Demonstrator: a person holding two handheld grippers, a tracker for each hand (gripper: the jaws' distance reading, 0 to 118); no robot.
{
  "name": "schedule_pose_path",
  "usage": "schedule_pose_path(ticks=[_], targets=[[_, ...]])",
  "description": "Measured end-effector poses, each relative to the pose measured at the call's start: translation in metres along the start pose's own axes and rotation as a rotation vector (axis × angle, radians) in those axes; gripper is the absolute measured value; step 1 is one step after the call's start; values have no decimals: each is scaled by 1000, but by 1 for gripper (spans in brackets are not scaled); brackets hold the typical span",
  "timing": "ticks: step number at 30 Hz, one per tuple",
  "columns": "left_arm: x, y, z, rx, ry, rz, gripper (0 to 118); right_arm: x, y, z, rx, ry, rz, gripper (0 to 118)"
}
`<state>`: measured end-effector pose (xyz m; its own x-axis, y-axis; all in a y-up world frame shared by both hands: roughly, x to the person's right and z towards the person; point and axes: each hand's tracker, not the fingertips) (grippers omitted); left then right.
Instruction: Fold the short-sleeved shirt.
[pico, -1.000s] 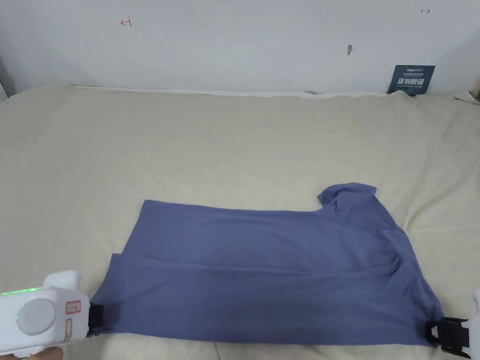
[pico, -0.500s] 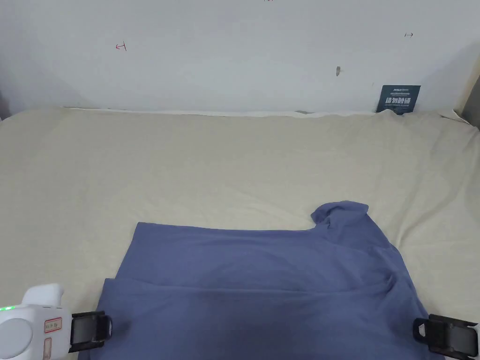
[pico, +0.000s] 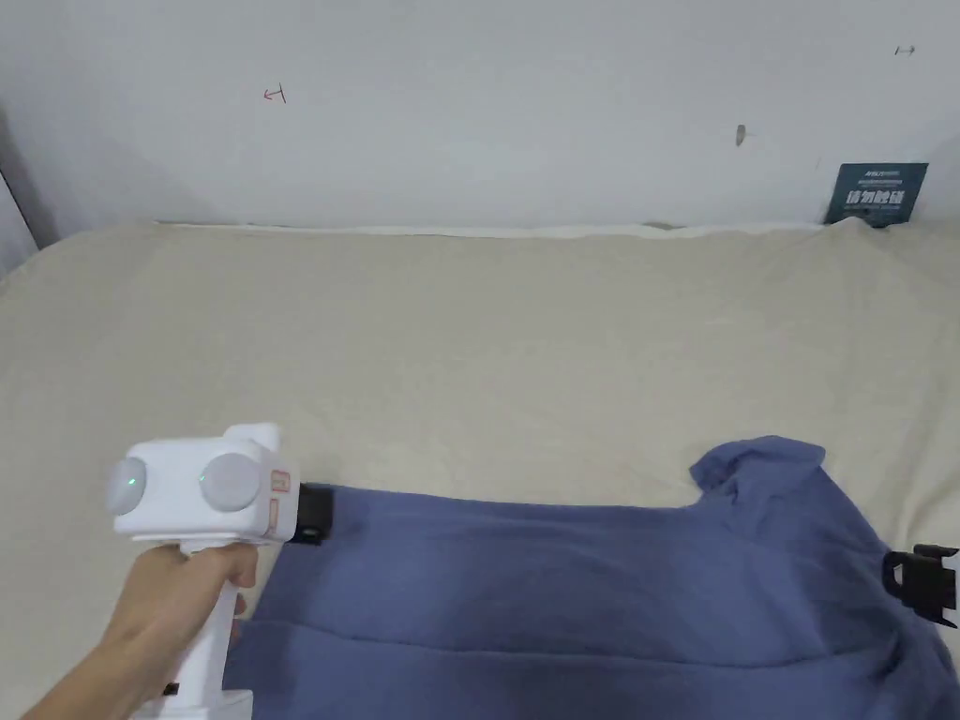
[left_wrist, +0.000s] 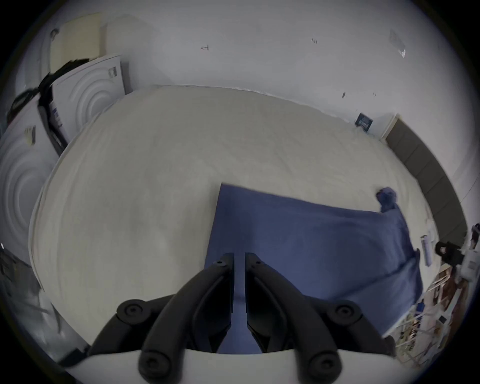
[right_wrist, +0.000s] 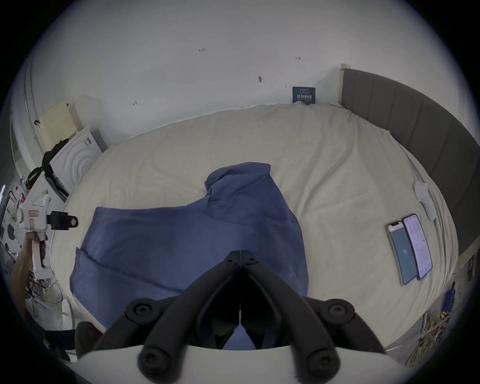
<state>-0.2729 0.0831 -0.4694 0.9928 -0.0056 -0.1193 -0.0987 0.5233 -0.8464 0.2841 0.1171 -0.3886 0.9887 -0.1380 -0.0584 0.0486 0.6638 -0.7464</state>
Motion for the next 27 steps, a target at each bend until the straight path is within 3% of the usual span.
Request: schedule_pose_path(ticks=[1,2,3,8,10,12,14,16,18,19,20,22,25,26,27], targets=[[0,9,-19,-71,44,-4,103,4,5,-10,-4,0,-3,0],[3,13,-33,8,28,45,118,7,9,-19,-13,-5,-4,0],[5,21,-46,-62,20,35,116,7,12,-25,-18,-13,3,0],[-3,41,-84,-75,38,55,115,26,24,-59,-56,-62,0,0],[-4,38,-88,-104,49,35,102,33,29,-69,-62,-76,4,0],[-7,34,-84,-100,-15,56,41,41,37,-77,-76,-94,2,0],[4,28,-62,-67,-24,38,9,45,45,-82,-77,-107,4,0],[9,25,-54,-72,-37,20,8,51,55,-86,-80,-117,15,8],[8,31,-58,-61,-29,12,6,56,65,-95,-103,-120,10,99],[7,34,-58,-40,-29,23,6,59,70,-104,-184,-99,7,118],[7,37,-59,-57,-37,27,7,62,67,-105,-218,-84,-22,115],[7,34,-63,-64,-38,34,7,56,74,-116,-237,-131,34,115],[1,38,-70,-63,-41,58,7,57,69,-140,-303,-118,85,115],[3,31,-69,-65,-44,76,7,57,68,-146,-332,-131,111,111],[2,31,-70,-66,-48,80,7,66,65,-157,-339,-143,120,99]])
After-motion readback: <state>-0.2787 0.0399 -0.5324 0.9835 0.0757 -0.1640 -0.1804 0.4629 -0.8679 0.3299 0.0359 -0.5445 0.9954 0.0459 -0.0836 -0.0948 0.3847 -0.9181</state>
